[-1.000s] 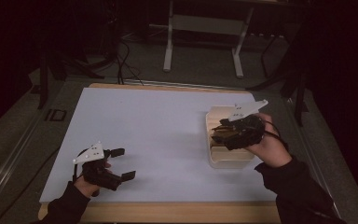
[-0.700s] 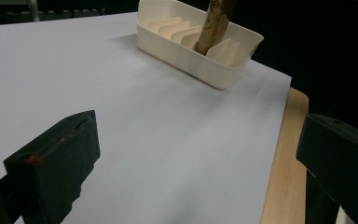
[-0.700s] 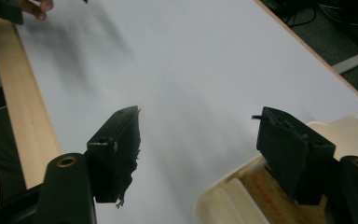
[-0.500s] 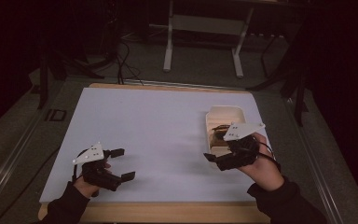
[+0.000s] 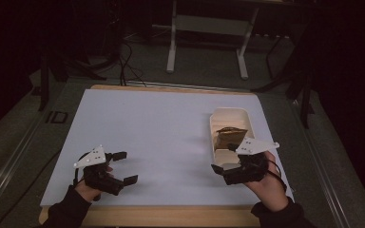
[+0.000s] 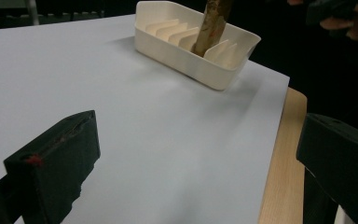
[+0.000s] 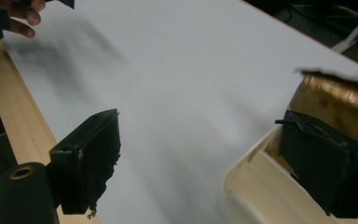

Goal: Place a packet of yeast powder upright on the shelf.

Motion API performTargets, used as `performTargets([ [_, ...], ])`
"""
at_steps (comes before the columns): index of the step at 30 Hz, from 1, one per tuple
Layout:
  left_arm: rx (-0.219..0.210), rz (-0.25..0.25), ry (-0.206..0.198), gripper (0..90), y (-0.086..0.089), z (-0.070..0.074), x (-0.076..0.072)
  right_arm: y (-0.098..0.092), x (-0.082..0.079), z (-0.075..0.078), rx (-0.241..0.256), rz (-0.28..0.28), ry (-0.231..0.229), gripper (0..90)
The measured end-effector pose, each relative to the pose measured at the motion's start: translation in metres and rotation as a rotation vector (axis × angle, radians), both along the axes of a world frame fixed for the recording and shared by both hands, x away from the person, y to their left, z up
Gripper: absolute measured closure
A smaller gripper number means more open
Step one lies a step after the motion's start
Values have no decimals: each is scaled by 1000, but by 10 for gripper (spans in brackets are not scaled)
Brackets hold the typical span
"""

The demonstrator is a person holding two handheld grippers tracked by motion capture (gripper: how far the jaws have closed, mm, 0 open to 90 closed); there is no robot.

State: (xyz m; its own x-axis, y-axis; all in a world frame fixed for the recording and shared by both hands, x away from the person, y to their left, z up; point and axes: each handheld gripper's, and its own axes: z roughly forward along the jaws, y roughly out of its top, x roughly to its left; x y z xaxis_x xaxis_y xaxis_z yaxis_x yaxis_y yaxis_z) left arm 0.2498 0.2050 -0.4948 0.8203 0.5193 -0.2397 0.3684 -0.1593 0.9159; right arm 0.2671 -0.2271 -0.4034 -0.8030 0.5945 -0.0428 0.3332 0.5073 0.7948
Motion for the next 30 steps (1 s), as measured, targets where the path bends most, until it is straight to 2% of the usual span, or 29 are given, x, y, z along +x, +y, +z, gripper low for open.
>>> performTargets([
  [2, 4, -6, -1, 5, -1, 0, 0, -3, -5, -10, 8, -17, 29, 131],
  [5, 6, -12, -2, 5, -1, 1, -1, -5, -9, -20, 12, -4, 66, 167],
  [10, 8, -11, -2, 5, -1, 0, -1, -4, -18, -34, 10, -10, 82, 158],
  [13, 6, -10, -2, 5, -1, 0, -1, -4, -24, -40, -8, -7, 74, 140],
  [18, 8, -9, -1, 5, -1, 0, -2, -7, -32, -51, 10, -24, 60, 126],
  [25, 10, -10, 0, 5, -1, 0, -2, -14, -37, -64, 18, -23, 91, 102],
  [28, 9, -8, -1, 5, -1, 0, -2, -18, -41, -67, 33, -29, 77, 103],
  [30, 12, -9, -1, 5, -1, -1, -2, -23, -44, -66, 57, -36, 36, 103],
])
